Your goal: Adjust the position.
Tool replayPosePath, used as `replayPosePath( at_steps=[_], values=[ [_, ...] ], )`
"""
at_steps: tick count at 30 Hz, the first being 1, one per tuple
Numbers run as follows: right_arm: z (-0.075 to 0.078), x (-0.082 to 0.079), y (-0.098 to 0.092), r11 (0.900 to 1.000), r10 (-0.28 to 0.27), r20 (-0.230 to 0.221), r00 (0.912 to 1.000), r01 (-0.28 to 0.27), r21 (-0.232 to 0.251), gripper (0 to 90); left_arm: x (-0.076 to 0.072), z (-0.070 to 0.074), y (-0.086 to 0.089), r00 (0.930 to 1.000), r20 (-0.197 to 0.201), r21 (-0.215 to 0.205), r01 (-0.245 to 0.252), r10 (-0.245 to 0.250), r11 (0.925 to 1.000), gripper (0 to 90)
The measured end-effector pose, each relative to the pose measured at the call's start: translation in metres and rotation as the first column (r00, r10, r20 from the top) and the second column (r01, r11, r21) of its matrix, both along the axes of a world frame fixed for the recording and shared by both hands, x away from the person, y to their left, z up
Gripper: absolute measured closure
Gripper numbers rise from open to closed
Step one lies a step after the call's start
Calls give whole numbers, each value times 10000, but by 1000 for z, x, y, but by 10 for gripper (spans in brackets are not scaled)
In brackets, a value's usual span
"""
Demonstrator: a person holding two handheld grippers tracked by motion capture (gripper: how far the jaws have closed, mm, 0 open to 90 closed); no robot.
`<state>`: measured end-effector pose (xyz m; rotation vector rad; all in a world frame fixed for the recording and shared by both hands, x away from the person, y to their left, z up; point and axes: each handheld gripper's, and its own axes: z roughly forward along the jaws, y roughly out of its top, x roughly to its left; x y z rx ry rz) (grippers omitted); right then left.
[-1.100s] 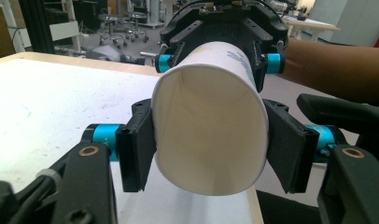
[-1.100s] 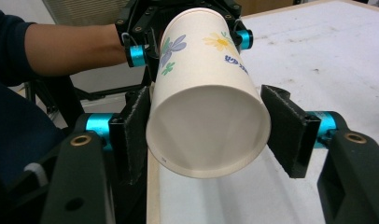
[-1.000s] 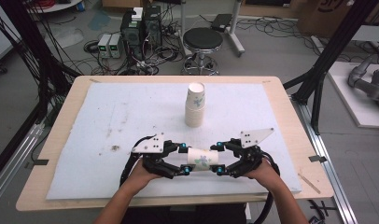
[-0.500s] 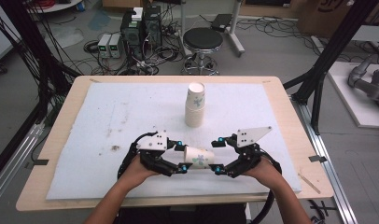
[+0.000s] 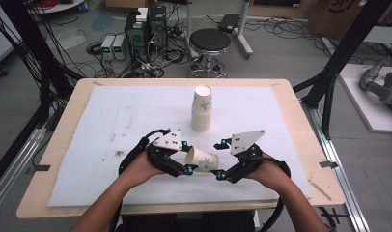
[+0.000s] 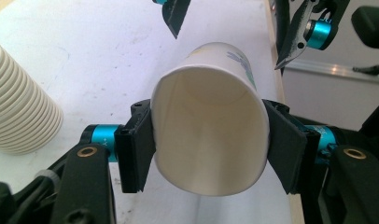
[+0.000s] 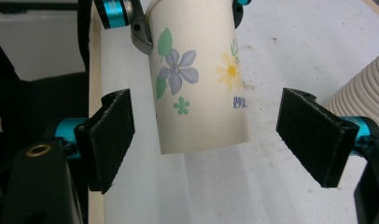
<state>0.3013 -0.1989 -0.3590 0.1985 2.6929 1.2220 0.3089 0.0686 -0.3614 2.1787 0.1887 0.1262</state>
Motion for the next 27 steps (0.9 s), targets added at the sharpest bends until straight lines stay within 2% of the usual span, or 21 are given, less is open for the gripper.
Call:
replayPosePath(
  at_steps=[3, 9, 17, 23, 27],
  values=[
    [2, 1, 4, 9994, 81, 127, 9999, -77, -346, 198, 2, 4, -3, 10000, -21, 246, -28, 28, 9997, 383],
    [4, 2, 8, 9972, 133, 211, 9997, -117, -732, 198, 4, 8, -7, 9999, -67, 798, -81, 86, 9968, 382],
    [6, 4, 17, 9908, 240, 493, 9985, -172, -1346, 200, 8, 14, -14, 9998, -118, 1533, -122, 142, 9881, 383],
    [4, 6, 23, 9844, 245, 521, 9983, -150, -1753, 200, 9, 18, -20, 9998, -133, 1949, -113, 142, 9808, 382],
    [2, 5, 29, 9808, 272, 533, 9982, -164, -1943, 200, 9, 19, -24, 9999, -112, 2041, -97, 122, 9789, 382]
  ],
)
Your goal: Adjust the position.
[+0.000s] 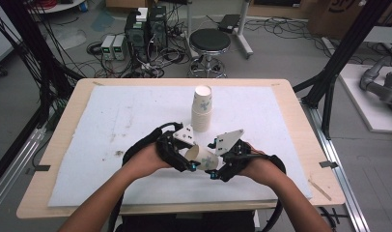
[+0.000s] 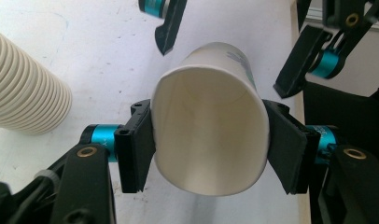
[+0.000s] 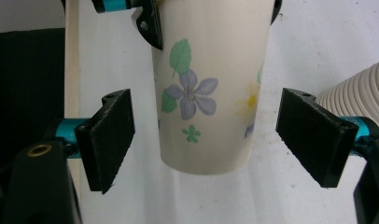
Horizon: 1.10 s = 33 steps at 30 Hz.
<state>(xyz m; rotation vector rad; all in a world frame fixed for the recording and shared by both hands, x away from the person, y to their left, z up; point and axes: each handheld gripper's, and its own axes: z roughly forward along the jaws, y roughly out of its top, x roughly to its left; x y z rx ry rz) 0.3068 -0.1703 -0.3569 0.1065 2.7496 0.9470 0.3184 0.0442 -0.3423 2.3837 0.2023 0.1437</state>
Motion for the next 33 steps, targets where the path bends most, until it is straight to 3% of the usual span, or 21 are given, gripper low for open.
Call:
replayPosePath(
  at_steps=[5, 15, 25, 30, 33],
  values=[
    [-5, 1, 6, 9995, 32, 13, 10000, -32, -322, 258, 0, -2, -4, 10000, -72, 100, -20, 21, 9999, 381],
    [-10, 1, 12, 9970, 53, 237, 9997, -34, -770, 349, 0, -3, -8, 9992, -327, -89, -246, 243, 9997, 350],
    [-14, 2, 10, 9988, -80, 10, 10000, 80, -487, 361, 0, -7, -5, 9973, -493, -978, -591, 544, 9934, 265],
    [-14, 1, 8, 9987, -50, -143, 9999, 42, -512, 365, 1, -5, 3, 9966, -466, -1999, -758, 678, 9769, 184],
    [-13, 2, 6, 9991, -98, -187, 9998, 90, -420, 366, 1, -2, 11, 9948, -564, -2725, -967, 844, 9573, 183]
  ],
)
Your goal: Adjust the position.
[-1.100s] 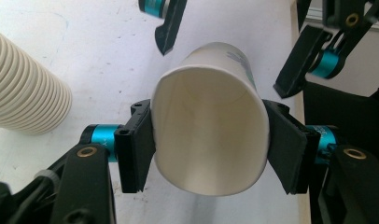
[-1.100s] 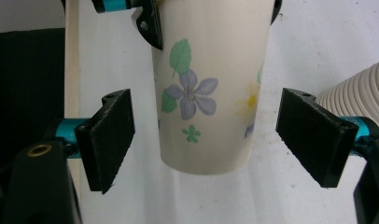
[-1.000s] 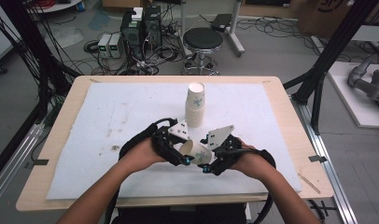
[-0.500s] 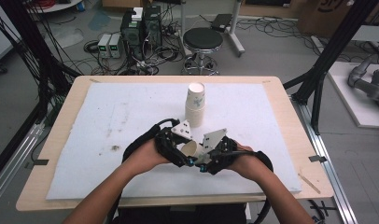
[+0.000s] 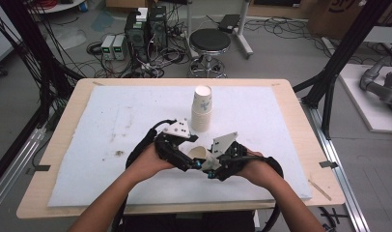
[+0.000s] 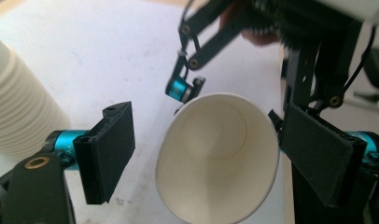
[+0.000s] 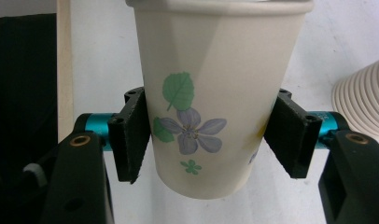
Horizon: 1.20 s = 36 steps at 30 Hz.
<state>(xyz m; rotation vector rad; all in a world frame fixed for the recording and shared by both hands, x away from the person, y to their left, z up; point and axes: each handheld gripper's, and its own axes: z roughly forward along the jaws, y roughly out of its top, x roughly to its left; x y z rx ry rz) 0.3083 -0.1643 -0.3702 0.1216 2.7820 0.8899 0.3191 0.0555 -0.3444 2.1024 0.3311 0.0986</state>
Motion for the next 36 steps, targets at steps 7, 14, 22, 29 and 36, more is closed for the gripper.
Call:
replayPosePath(
  at_steps=[7, 14, 22, 29, 36],
  values=[
    [-3, 2, -14, 9987, -312, -240, 9992, 321, 384, 366, -3, -1, 30, 9981, 350, -2144, -420, 506, 9758, 184],
    [-8, 0, -37, 9892, -678, -405, 9969, 725, 1278, 366, -6, -16, 61, 9866, 506, -3133, -1321, 1554, 9404, 181],
    [-23, -3, -63, 9483, -1529, -467, 9871, 1598, 2744, 362, -9, -40, 84, 9714, 300, -3379, -2119, 2355, 9170, 187],
    [-37, -4, -79, 9006, -2270, -521, 9725, 2299, 3690, 361, -12, -58, 97, 9581, 228, -3342, -2619, 2856, 9054, 190],
    [-45, -3, -93, 8558, -2919, -543, 9549, 2862, 4309, 361, -13, -69, 108, 9471, 245, -3249, -2950, 3199, 8986, 197]
  ],
)
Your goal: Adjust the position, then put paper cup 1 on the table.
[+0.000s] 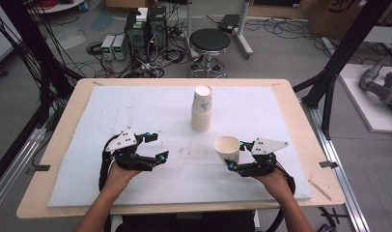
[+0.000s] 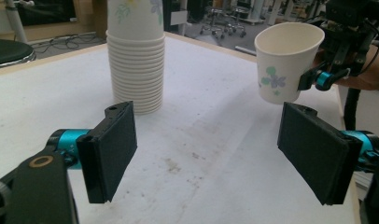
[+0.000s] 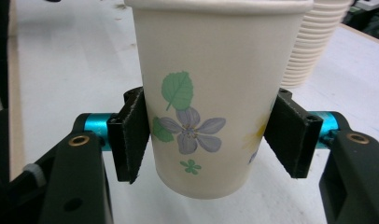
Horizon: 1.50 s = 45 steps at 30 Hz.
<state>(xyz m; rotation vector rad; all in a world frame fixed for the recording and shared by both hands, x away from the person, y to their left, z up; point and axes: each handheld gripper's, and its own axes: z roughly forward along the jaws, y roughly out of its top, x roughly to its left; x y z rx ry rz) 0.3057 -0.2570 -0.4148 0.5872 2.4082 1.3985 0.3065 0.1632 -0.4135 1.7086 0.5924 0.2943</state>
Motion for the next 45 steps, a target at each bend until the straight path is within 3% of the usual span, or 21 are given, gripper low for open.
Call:
replayPosePath(
  at_steps=[9, 17, 25, 34, 36, 45],
  values=[
    [-2, 2, -17, 9939, -963, 280, 9950, 946, 568, 360, -1, -12, 13, 9990, 32, -58, -449, 450, 9990, 197],
    [-3, 5, -35, 9703, -2199, 499, 9742, 2132, 1140, 359, -2, -16, 18, 9985, 96, -25, -537, 538, 9986, 197],
    [-2, 4, -40, 9551, -2709, 629, 9606, 2600, 1423, 358, -5, -19, 21, 9971, 136, -84, -749, 750, 9972, 198],
    [3, 2, -47, 9328, -3319, 866, 9393, 3131, 1783, 358, -5, -18, 27, 9959, 140, -183, -891, 893, 9959, 199],
    [3, 2, -48, 9297, -3370, 782, 9383, 3185, 1849, 358, -5, -19, 27, 9959, 108, -266, -899, 902, 9956, 199],
    [2, 10, -52, 9158, -3755, 780, 9235, 3568, 1843, 358, -5, -21, 30, 9954, -18, -308, -957, 957, 9949, 199]
  ],
)
